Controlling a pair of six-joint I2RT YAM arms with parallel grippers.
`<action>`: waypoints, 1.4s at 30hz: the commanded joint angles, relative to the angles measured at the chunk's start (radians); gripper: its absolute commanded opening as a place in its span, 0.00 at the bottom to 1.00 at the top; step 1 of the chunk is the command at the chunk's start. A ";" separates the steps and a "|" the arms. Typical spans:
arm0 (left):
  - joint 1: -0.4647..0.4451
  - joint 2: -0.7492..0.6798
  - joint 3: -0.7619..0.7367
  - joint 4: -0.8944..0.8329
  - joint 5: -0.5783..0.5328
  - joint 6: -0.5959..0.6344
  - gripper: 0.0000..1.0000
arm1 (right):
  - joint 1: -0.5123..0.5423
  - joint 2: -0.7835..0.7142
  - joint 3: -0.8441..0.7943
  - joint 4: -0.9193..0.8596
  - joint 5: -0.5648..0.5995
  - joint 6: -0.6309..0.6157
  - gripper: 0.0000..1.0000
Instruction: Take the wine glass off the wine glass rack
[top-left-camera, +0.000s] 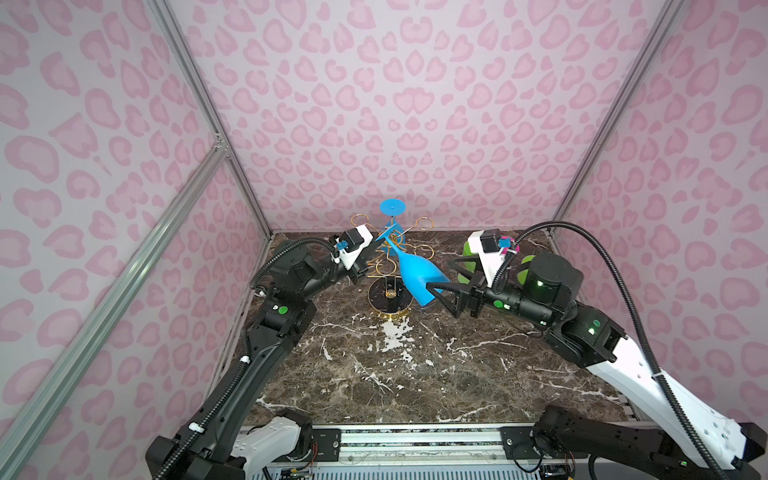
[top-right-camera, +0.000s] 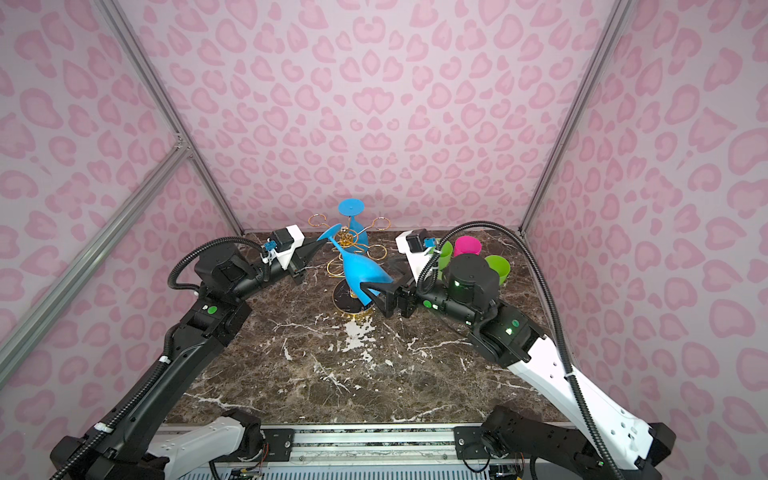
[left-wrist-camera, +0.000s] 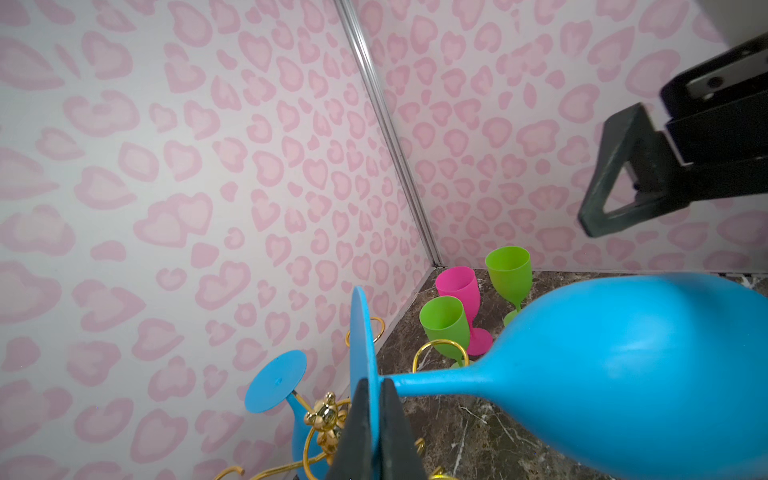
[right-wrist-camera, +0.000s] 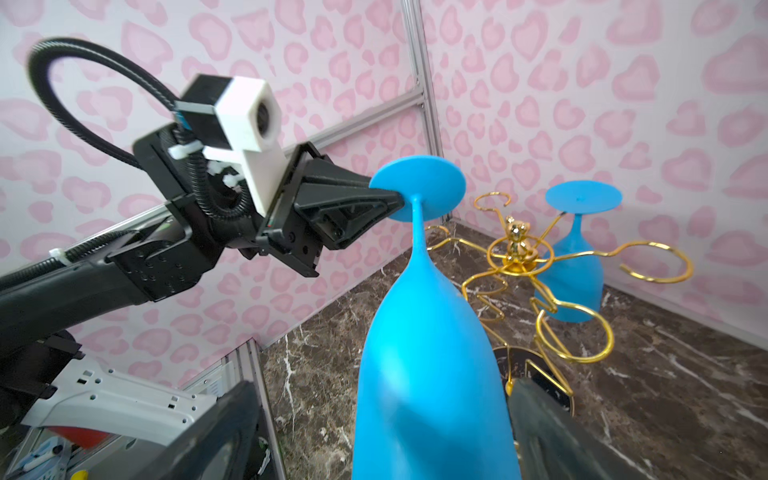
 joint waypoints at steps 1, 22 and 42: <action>0.038 0.009 0.007 0.082 0.026 -0.189 0.03 | -0.014 -0.079 -0.046 0.094 0.082 -0.018 0.93; 0.078 0.041 0.013 0.123 0.118 -0.426 0.03 | -0.091 -0.060 -0.203 0.239 0.089 0.121 0.45; 0.080 0.031 0.004 0.122 0.121 -0.452 0.03 | -0.048 0.069 -0.154 0.338 0.059 0.150 0.29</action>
